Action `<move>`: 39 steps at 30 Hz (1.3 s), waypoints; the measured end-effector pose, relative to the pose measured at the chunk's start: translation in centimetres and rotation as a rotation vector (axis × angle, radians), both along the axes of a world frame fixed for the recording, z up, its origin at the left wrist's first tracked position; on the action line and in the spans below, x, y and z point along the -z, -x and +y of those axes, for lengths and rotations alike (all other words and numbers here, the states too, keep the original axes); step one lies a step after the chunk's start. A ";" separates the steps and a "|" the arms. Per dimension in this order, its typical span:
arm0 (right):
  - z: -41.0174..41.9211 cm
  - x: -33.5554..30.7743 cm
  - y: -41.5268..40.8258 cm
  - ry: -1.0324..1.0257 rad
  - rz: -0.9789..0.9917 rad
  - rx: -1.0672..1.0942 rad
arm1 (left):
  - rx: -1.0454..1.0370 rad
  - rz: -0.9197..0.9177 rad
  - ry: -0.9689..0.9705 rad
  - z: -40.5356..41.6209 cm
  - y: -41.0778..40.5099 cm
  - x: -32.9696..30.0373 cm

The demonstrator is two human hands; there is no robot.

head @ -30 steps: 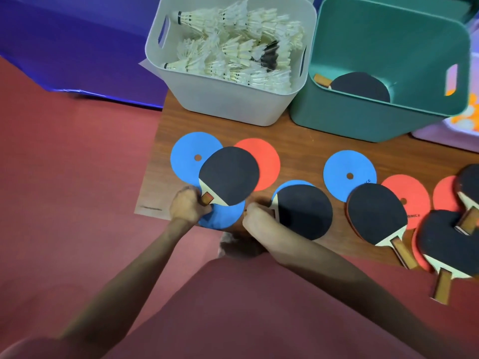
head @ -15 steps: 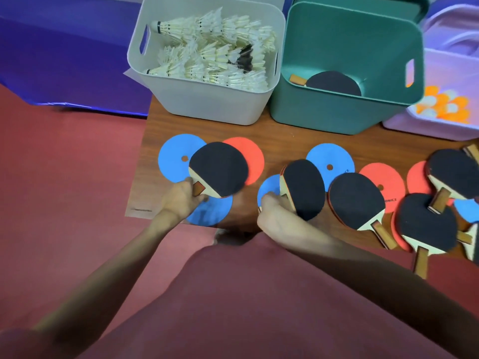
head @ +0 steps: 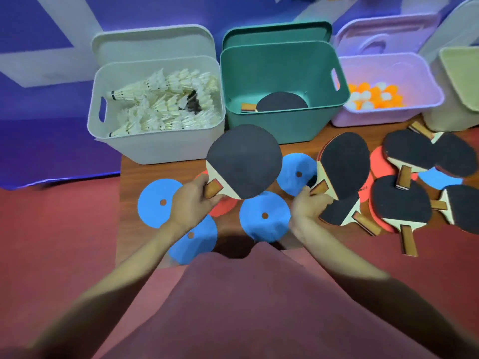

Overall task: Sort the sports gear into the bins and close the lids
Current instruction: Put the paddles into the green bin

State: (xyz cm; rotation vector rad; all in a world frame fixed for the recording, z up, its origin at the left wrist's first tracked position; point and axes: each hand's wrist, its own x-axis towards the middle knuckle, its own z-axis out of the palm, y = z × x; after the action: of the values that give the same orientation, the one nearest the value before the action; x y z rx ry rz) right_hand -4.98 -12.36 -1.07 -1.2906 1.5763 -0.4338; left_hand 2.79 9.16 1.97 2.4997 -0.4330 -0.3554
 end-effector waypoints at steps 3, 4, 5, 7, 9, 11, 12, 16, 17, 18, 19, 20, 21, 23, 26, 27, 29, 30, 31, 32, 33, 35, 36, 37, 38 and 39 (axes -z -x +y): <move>-1.4 -1.7 -0.4 0.105 -0.047 -0.012 | 0.034 -0.061 0.053 -2.2 -2.1 -2.1; -1.9 -2.0 -0.8 0.115 -0.064 -0.017 | 0.036 -0.084 0.060 -3.1 -3.2 -3.1; -2.4 -2.2 -1.2 0.131 -0.076 -0.029 | 0.037 -0.107 0.061 -4.1 -4.6 -4.0; -3.0 -3.6 -2.4 0.189 -0.117 -0.056 | 0.060 -0.163 0.042 -6.1 -7.9 -5.9; -3.8 -4.4 -3.8 0.214 -0.207 -0.061 | 0.122 -0.199 0.018 -8.3 -11.8 -7.2; -4.2 -5.0 -5.1 0.219 -0.270 -0.081 | 0.190 -0.194 -0.041 -10.6 -15.5 -7.9; -4.4 -5.2 -5.7 0.223 -0.289 -0.084 | 0.225 -0.193 -0.080 -11.7 -17.1 -8.0; -5.2 -5.9 -7.2 0.283 -0.356 -0.112 | 0.351 -0.122 -0.214 -16.1 -22.7 -6.7; -5.5 -6.0 -7.5 0.305 -0.373 -0.111 | 0.385 -0.104 -0.245 -17.1 -23.8 -6.1; -5.9 -6.1 -7.7 0.316 -0.379 -0.113 | 0.421 -0.091 -0.273 -18.2 -24.8 -5.3; -6.3 -5.9 -8.0 0.332 -0.383 -0.119 | 0.459 -0.080 -0.297 -19.3 -25.6 -4.5; -6.8 -5.9 -8.2 0.349 -0.386 -0.125 | 0.494 -0.067 -0.323 -20.3 -26.2 -3.6; -7.2 -5.8 -8.4 0.364 -0.383 -0.133 | 0.525 -0.056 -0.351 -21.1 -26.7 -2.7; -7.9 -5.9 -8.9 0.385 -0.364 -0.142 | 0.582 -0.048 -0.401 -22.6 -27.2 -0.8; -8.7 -5.7 -9.5 0.422 -0.314 -0.159 | 0.644 -0.016 -0.430 -24.3 -27.8 1.6; -8.8 -5.7 -9.6 0.423 -0.303 -0.162 | 0.662 0.004 -0.432 -24.7 -28.0 2.2; -8.9 -5.4 -9.7 0.433 -0.287 -0.172 | 0.690 0.038 -0.450 -25.2 -28.3 3.2; -8.8 -5.4 -9.8 0.438 -0.284 -0.175 | 0.700 0.049 -0.469 -25.3 -28.5 3.6; -8.8 -5.3 -9.8 0.438 -0.285 -0.178 | 0.703 0.061 -0.489 -25.2 -28.5 3.9; -8.8 -5.3 -9.8 0.438 -0.286 -0.183 | 0.698 0.073 -0.502 -25.0 -28.6 4.2; -8.8 -5.3 -9.9 0.433 -0.283 -0.195 | 0.689 0.077 -0.514 -24.8 -28.7 4.4; -8.9 -5.7 -10.0 0.435 -0.266 -0.245 | 0.668 0.069 -0.545 -24.5 -29.0 4.5; -9.0 -6.1 -10.2 0.436 -0.256 -0.275 | 0.653 0.066 -0.563 -24.3 -29.2 4.5; -9.1 -6.3 -10.5 0.418 -0.254 -0.298 | 0.640 0.068 -0.574 -24.1 -29.3 4.3; -9.2 -6.7 -10.9 0.387 -0.252 -0.320 | 0.624 0.077 -0.578 -23.9 -29.5 4.0; -9.4 -6.8 -11.6 0.342 -0.252 -0.333 | 0.607 0.080 -0.578 -23.6 -29.8 3.6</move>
State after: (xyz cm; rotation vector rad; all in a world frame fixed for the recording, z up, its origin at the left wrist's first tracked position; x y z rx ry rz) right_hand 6.67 -21.76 5.74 -1.6534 1.0813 -0.6433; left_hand 32.55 -14.40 -1.67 2.8288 -1.2046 -0.9229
